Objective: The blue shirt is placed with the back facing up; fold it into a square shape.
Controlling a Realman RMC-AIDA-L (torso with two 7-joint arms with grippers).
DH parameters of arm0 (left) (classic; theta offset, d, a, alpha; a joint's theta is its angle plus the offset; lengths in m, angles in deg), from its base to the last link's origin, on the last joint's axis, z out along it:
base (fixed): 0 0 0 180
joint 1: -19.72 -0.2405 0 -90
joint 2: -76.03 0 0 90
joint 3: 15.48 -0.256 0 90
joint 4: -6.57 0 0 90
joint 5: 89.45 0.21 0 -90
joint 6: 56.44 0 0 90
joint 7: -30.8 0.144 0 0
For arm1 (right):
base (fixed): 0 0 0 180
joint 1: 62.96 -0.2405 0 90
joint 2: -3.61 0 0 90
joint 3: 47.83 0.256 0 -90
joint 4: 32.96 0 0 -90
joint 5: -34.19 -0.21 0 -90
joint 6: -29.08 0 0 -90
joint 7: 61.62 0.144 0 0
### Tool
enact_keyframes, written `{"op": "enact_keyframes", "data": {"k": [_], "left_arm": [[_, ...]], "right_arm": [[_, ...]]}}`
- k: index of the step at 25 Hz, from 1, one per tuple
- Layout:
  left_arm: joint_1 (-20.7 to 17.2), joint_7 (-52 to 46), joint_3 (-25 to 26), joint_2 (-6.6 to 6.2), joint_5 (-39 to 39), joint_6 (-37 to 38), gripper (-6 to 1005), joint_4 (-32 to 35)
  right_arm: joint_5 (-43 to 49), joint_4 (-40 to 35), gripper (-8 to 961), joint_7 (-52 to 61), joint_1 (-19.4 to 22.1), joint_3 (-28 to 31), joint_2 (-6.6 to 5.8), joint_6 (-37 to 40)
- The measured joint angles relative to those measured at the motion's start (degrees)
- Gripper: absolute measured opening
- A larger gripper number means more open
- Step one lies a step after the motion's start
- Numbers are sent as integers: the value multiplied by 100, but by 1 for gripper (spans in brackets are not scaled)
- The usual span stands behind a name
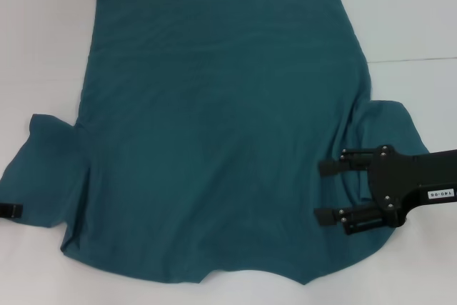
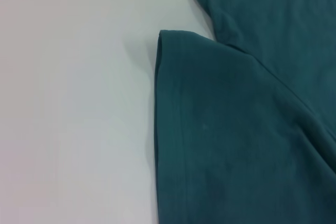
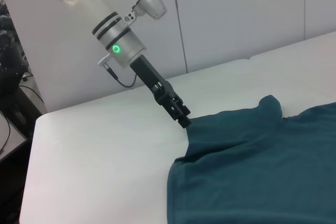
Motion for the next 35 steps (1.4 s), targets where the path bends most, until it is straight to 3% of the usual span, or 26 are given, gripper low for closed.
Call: {"op": "enact_keyframes", "data": {"k": [35], "left_arm": [[-44, -11, 4, 24, 60, -287, 729, -57]], "right_arm": [[0, 44, 909, 9, 8, 2, 0, 0]]}}
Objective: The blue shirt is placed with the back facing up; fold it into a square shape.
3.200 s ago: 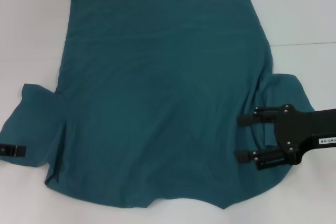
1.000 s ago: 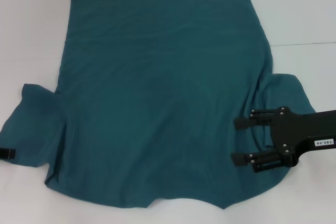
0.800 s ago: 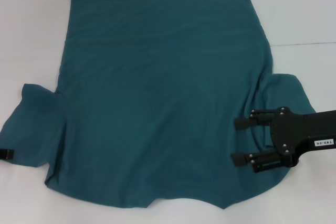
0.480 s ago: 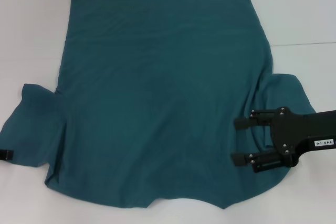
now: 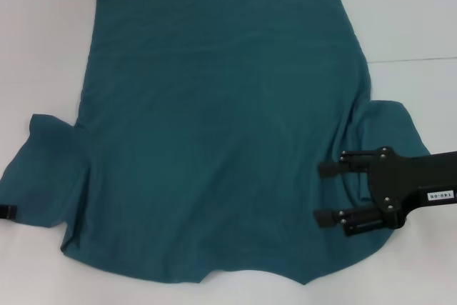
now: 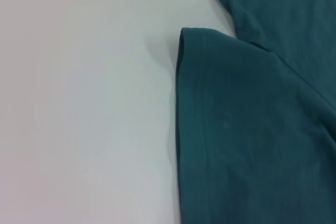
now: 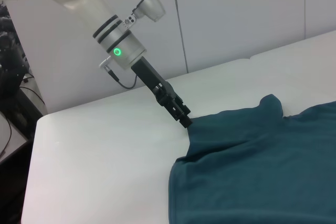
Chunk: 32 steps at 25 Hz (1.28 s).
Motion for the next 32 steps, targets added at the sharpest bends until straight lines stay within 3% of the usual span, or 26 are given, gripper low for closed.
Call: {"op": "enact_keyframes", "data": {"k": [32], "left_arm": [[52, -17, -109, 55, 123, -290, 694, -85]], "right_arm": [[0, 40, 909, -12, -75, -109, 0, -109]]}}
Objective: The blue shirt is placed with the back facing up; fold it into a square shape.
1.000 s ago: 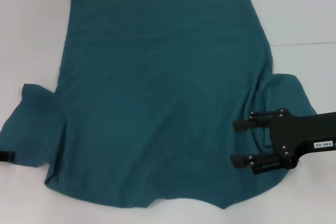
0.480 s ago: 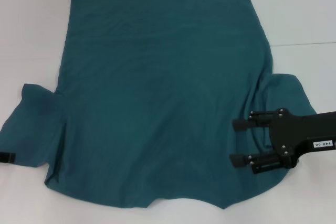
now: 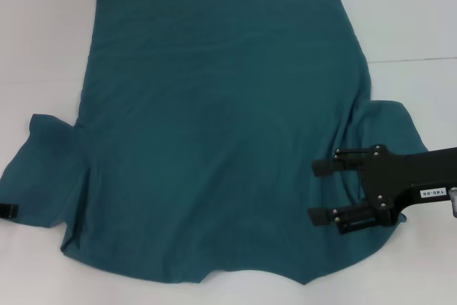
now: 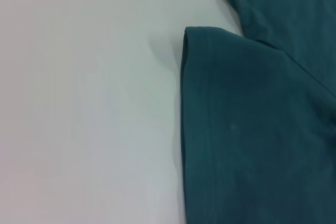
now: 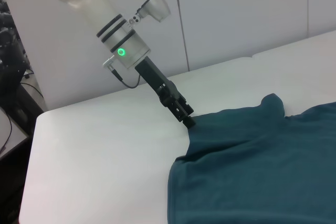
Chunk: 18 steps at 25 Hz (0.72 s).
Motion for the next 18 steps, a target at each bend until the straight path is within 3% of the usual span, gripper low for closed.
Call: {"op": "enact_keyframes", "data": {"k": [18], "left_arm": [[82, 30, -24, -44, -5, -23, 674, -319]], "right_arm": [[-45, 12, 908, 12, 17, 15, 0, 12]]}}
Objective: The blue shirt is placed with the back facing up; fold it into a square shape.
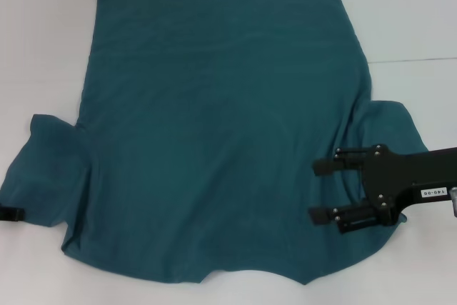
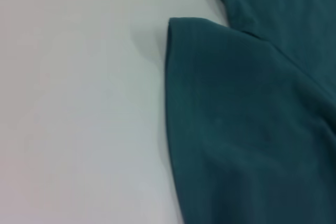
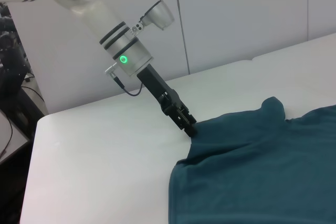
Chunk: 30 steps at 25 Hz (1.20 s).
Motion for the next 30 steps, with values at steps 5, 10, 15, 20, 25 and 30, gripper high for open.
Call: {"op": "enact_keyframes", "data": {"k": [5, 10, 15, 20, 25, 30], "left_arm": [[54, 0, -4, 41, -32, 105, 609, -28], [114, -4, 27, 92, -88, 128, 586, -85], [130, -17, 25, 130, -203, 136, 564, -103], [141, -21, 38, 133, -285, 74, 419, -77], [129, -21, 42, 137, -381, 20, 222, -67], [122, -18, 47, 149, -441, -54, 56, -75]], "right_arm": [[0, 8, 908, 0, 21, 4, 0, 26], [0, 31, 908, 0, 24, 13, 0, 71], [2, 76, 908, 0, 25, 15, 0, 75], [2, 119, 908, 0, 33, 14, 0, 79], [0, 148, 908, 0, 30, 15, 0, 80], [-4, 149, 908, 0, 19, 15, 0, 80]]}}
